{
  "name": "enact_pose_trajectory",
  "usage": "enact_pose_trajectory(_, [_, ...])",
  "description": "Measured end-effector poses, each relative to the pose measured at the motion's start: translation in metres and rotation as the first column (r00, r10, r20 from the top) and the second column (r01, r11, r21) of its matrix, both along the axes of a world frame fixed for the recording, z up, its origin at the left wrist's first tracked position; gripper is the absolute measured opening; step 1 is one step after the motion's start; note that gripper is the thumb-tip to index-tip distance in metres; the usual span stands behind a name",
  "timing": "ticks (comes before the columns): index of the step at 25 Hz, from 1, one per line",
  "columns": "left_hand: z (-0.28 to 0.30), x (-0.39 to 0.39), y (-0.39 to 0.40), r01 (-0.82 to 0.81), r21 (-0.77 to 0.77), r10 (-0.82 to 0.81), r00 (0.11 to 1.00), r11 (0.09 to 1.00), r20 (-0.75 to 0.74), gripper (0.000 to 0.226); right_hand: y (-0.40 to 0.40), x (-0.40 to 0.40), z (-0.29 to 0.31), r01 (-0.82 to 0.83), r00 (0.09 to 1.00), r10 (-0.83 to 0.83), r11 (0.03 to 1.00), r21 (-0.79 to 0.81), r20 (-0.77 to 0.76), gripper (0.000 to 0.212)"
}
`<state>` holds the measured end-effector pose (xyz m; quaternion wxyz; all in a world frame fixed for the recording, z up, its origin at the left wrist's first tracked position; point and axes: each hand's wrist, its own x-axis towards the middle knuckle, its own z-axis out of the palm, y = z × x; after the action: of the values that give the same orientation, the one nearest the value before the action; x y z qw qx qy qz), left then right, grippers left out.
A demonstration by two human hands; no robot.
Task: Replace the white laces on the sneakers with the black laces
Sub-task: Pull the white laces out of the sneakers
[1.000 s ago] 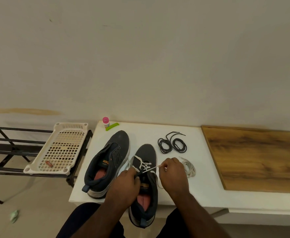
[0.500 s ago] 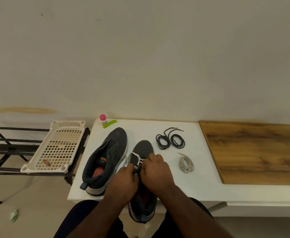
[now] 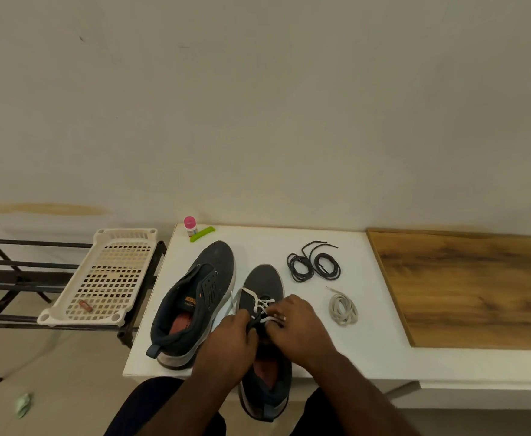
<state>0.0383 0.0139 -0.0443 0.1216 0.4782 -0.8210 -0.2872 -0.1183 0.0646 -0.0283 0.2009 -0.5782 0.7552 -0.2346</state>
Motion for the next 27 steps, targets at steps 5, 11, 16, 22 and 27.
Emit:
enact_pose_trajectory(5, [-0.001, 0.003, -0.002, -0.012, 0.012, 0.012, 1.0, 1.0, -0.001, 0.007, -0.014, 0.01, 0.003, 0.073, 0.996, -0.072, 0.997, 0.03, -0.053, 0.015])
enact_pose_trajectory(11, [0.004, 0.004, 0.001, -0.015, 0.003, 0.015, 1.0, 1.0, 0.005, 0.01, 0.002, -0.017, 0.009, 0.103, 0.986, -0.105, 0.994, 0.022, 0.132, 0.005])
enact_pose_trajectory(16, [0.005, 0.003, 0.003, -0.01, 0.032, 0.011, 0.999, 0.999, -0.033, 0.009, -0.013, 0.022, 0.004, -0.012, 0.986, 0.032, 0.993, 0.121, -0.163, 0.018])
enact_pose_trajectory(22, [0.004, 0.009, -0.002, -0.035, 0.032, 0.035, 0.999, 0.999, -0.008, 0.011, -0.003, -0.029, 0.001, 0.352, 0.894, -0.393, 0.914, 0.202, 0.217, 0.01])
enact_pose_trajectory(27, [0.006, 0.008, 0.001, -0.025, 0.027, 0.025, 1.0, 0.999, -0.003, 0.013, 0.014, -0.02, 0.007, 0.285, 0.951, -0.287, 0.958, 0.033, 0.119, 0.027])
